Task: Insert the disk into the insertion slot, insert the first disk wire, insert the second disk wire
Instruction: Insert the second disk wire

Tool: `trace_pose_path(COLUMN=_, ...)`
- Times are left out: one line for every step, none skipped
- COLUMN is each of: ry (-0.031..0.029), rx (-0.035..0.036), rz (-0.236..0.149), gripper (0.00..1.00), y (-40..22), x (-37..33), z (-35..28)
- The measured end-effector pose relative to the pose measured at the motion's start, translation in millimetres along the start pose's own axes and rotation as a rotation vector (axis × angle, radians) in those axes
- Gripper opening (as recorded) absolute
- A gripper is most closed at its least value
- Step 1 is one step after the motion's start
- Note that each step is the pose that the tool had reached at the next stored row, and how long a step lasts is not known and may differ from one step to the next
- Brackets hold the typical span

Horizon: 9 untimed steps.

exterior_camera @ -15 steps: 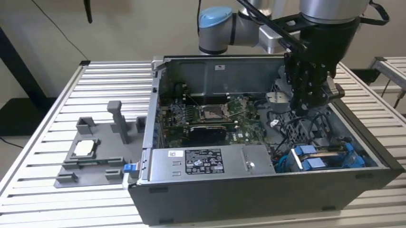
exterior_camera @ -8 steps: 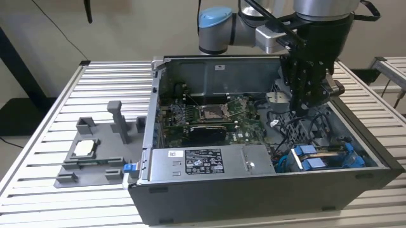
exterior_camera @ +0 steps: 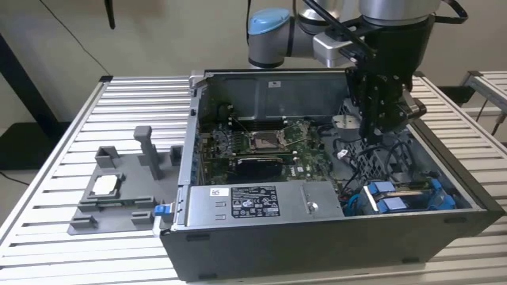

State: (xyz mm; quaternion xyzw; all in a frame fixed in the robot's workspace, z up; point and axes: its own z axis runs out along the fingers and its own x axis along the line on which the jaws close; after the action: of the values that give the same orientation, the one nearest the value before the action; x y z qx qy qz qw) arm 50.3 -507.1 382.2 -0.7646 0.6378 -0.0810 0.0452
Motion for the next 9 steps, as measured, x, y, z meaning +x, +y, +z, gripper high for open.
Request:
trace_pose_path(ry=0.0009, rx=0.0031, rz=0.0, gripper=0.27, y=0.6, x=-0.1, z=-0.1)
trace_pose_path(ry=0.0018, rx=0.0068, rz=-0.001, gripper=0.27, y=0.9, x=-0.1, z=-0.2)
trace_pose_path(ry=0.0028, rx=0.011, rz=-0.002, gripper=0.27, y=1.3, x=-0.2, z=-0.3)
trace_pose_path(ry=0.0036, rx=0.0153, rz=-0.003, gripper=0.27, y=1.8, x=-0.4, z=-0.3)
trace_pose_path(ry=0.0043, rx=0.0212, rz=-0.004, gripper=0.27, y=2.3, x=-0.5, z=-0.3)
trace_pose_path(ry=0.0049, rx=0.0253, rz=-0.005, gripper=0.27, y=2.6, x=-0.5, z=-0.3)
trace_pose_path(ry=0.0052, rx=0.028, rz=-0.006, gripper=0.27, y=2.9, x=-0.6, z=-0.1)
trace_pose_path(ry=0.0054, rx=0.0308, rz=-0.008, gripper=0.27, y=3.2, x=-0.7, z=0.0)
trace_pose_path(ry=0.0056, rx=0.0324, rz=-0.009, gripper=0.27, y=3.4, x=-0.7, z=0.2)
